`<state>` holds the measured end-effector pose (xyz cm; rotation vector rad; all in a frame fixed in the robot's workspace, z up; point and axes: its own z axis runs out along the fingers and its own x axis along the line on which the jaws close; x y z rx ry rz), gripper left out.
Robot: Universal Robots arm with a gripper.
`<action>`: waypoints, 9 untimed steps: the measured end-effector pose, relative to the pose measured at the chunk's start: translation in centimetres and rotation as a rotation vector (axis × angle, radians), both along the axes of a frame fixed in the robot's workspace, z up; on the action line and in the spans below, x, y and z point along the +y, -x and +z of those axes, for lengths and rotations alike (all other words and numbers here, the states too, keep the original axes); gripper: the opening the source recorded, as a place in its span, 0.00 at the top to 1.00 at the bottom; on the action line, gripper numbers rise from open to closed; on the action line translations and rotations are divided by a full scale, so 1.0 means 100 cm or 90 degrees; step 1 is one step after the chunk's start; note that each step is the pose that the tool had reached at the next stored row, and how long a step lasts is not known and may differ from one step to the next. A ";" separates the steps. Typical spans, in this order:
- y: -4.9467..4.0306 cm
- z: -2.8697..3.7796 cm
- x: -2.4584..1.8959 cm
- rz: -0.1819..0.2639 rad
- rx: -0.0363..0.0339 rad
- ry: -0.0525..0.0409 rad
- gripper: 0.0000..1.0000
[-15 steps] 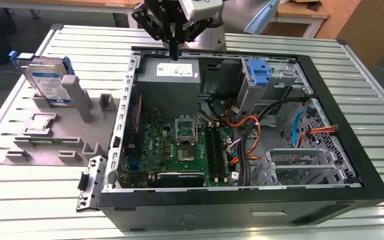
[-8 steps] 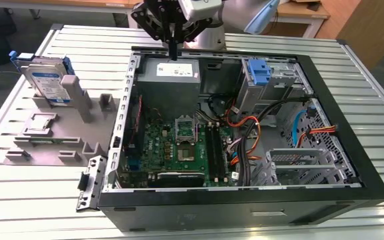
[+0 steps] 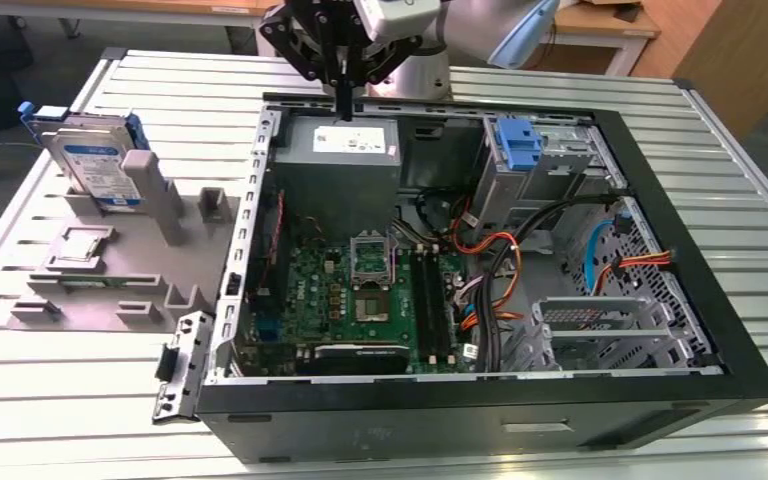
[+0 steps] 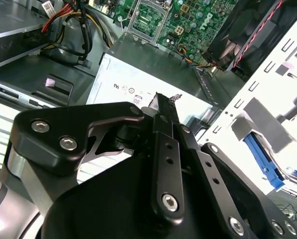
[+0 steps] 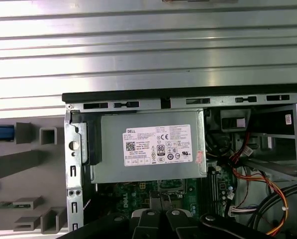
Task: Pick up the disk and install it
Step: 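Reach for the disk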
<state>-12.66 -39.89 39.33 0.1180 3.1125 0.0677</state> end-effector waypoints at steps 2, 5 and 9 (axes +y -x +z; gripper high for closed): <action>0.0005 0.0000 0.0000 0.000 0.0000 0.0000 0.90; 0.0014 0.0000 0.0000 0.000 0.0000 0.0000 0.90; 0.0038 0.0000 0.0000 0.000 0.0000 0.0000 0.90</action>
